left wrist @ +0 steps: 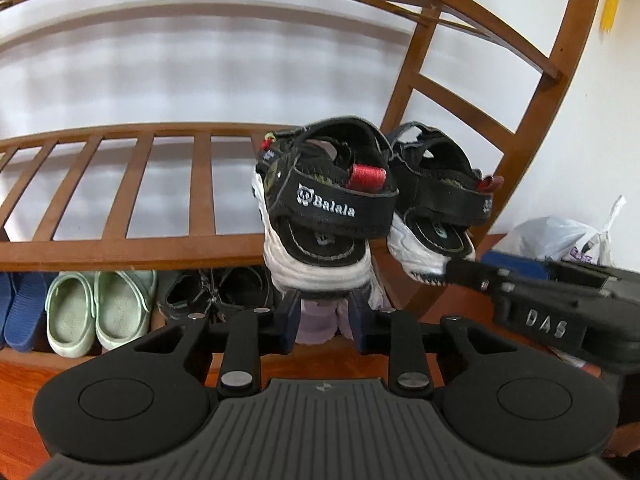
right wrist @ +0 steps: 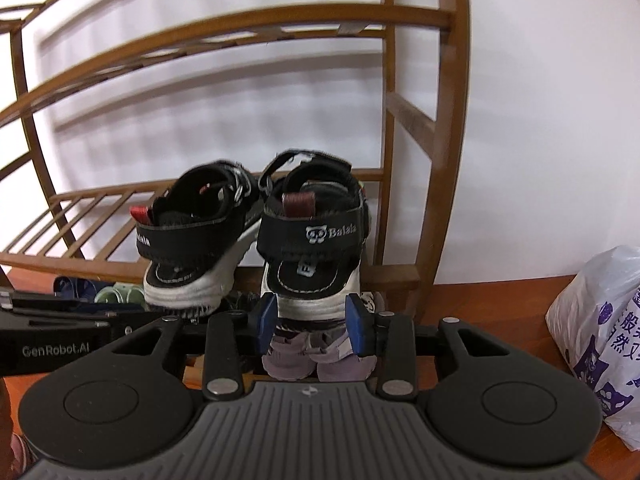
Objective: Organize scattered shoes
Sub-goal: 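Lower the black velcro sandals onto the upper shelf and open both tools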
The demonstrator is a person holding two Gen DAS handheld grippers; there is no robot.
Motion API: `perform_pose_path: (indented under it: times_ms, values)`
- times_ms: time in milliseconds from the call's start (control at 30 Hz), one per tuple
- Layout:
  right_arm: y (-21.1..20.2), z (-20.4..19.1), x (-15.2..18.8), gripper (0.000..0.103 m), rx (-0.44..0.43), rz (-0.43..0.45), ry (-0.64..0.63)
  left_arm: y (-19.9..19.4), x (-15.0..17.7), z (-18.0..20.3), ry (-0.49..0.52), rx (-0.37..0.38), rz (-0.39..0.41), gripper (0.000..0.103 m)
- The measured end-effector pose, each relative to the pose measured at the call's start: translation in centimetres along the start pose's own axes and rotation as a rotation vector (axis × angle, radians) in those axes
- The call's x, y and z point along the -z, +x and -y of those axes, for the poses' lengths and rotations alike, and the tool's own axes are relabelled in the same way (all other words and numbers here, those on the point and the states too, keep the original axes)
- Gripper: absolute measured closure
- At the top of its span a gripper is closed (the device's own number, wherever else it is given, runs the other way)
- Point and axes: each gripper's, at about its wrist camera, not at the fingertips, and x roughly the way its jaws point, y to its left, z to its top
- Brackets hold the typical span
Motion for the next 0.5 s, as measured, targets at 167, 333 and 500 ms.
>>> perform_pose_path:
  times_ms: [167, 333, 500]
  values:
    - [1.0, 0.0, 0.0, 0.061, -0.004, 0.001, 0.014, 0.7, -0.4, -0.1, -0.012, -0.009, 0.026, 0.075]
    - [2.0, 0.3, -0.6, 0.061, -0.006, 0.005, 0.024, 1.9, -1.3, -0.1, -0.014, -0.004, 0.024, 0.075]
    - [3.6, 0.5, -1.6, 0.061, -0.004, 0.004, 0.031, 3.3, -2.1, -0.3, -0.024, -0.009, 0.023, 0.074]
